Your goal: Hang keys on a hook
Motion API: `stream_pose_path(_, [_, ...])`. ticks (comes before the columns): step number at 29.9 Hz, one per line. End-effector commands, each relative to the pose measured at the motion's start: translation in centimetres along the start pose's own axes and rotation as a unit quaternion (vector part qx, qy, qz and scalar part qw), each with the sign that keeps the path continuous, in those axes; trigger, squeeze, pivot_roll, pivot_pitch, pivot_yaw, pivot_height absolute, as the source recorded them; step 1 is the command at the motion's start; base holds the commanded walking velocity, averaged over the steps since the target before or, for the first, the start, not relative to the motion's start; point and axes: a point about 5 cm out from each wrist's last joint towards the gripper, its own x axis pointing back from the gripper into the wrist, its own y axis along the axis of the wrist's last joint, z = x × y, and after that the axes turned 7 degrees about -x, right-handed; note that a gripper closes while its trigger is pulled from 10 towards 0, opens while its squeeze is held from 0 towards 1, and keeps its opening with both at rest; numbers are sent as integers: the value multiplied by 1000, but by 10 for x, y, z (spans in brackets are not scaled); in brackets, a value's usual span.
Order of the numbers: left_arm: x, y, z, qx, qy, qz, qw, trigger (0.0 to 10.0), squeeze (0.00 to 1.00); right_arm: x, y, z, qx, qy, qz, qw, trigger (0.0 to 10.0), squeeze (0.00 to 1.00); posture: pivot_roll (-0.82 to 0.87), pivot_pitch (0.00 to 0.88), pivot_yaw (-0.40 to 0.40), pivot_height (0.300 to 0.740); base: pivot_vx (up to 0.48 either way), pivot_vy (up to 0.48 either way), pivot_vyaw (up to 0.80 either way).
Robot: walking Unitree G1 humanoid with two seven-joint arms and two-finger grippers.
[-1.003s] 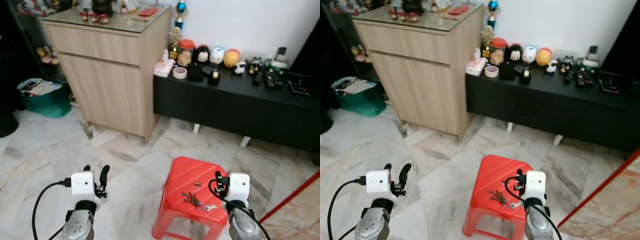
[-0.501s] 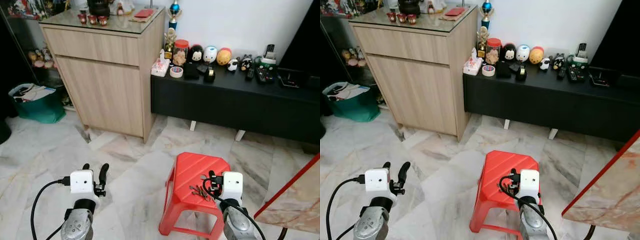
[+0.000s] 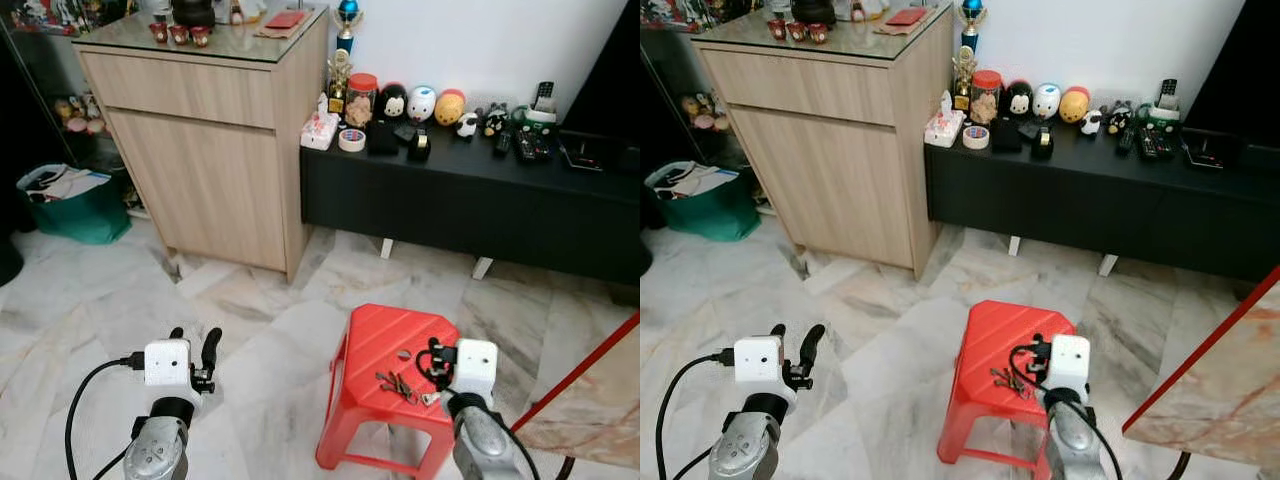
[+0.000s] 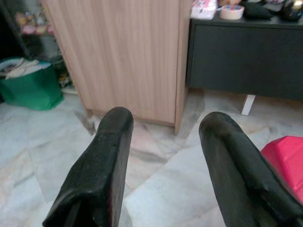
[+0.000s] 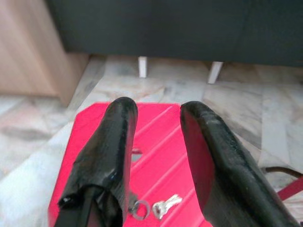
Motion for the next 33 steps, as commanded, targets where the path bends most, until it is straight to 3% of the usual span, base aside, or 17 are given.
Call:
stream_pose_path(1, [-2, 1, 0, 1, -4, 0, 1000, 10000, 0, -1, 2, -1, -1, -2, -4, 1000, 10000, 0, 18, 0, -37, 740, 247, 0, 0])
stream_pose_path(21, [-2, 1, -2, 1, -5, 5, 1000, 10000, 0, -3, 1, 6, 3, 11, 0, 1000, 10000, 0, 25, 8, -42, 740, 252, 0, 0])
stream_pose_path(33, [-1, 0, -3, 5, -10, 5, 1000, 10000, 0, -3, 2, 6, 1, 9, -2, 1000, 10000, 0, 27, 12, -43, 740, 0, 0, 0])
